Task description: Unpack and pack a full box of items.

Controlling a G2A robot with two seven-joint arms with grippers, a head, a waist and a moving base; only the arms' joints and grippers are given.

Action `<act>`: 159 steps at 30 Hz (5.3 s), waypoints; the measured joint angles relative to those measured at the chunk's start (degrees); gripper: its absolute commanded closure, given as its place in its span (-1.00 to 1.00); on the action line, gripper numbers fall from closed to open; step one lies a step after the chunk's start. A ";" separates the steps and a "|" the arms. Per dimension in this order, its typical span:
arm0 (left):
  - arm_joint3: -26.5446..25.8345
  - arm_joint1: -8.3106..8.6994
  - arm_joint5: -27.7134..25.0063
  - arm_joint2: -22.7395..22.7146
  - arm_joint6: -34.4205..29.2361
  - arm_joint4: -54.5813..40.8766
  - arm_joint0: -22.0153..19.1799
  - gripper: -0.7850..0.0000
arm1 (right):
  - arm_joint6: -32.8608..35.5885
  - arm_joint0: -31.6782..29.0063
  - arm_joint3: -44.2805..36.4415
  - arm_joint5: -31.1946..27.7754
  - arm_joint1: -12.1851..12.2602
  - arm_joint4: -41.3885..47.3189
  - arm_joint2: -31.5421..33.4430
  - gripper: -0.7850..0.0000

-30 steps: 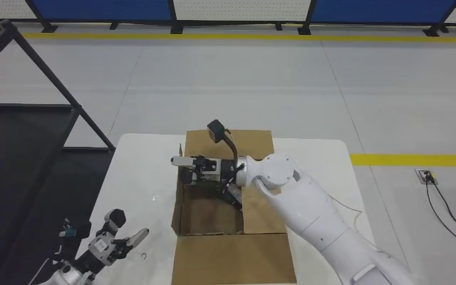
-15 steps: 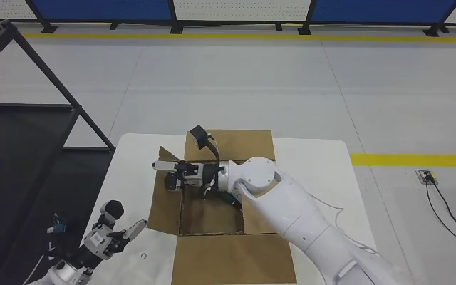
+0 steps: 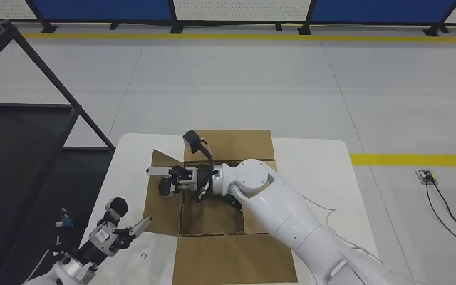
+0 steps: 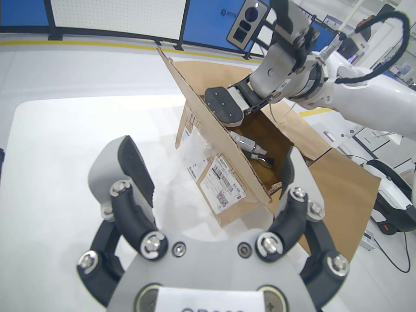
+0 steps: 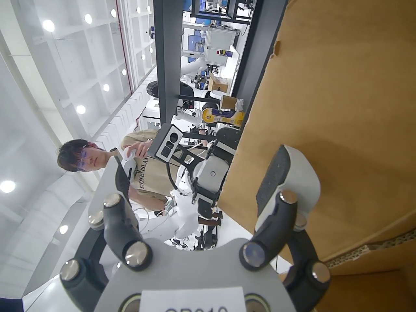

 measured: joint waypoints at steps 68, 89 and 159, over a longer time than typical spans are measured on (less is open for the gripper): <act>7.13 -0.38 -1.73 -7.25 6.12 1.20 7.08 -1.00 | -1.56 -13.23 -17.93 1.44 8.16 -14.49 20.98 -1.00; -13.45 -1.15 -2.87 -15.73 10.37 -2.24 12.36 -1.00 | 5.99 -29.03 -43.50 0.89 15.34 -24.51 39.96 -1.00; 5.02 -3.50 29.49 34.17 -13.12 -16.02 -25.46 -1.00 | 30.48 -32.87 -41.47 -0.70 27.85 -7.49 62.64 -1.00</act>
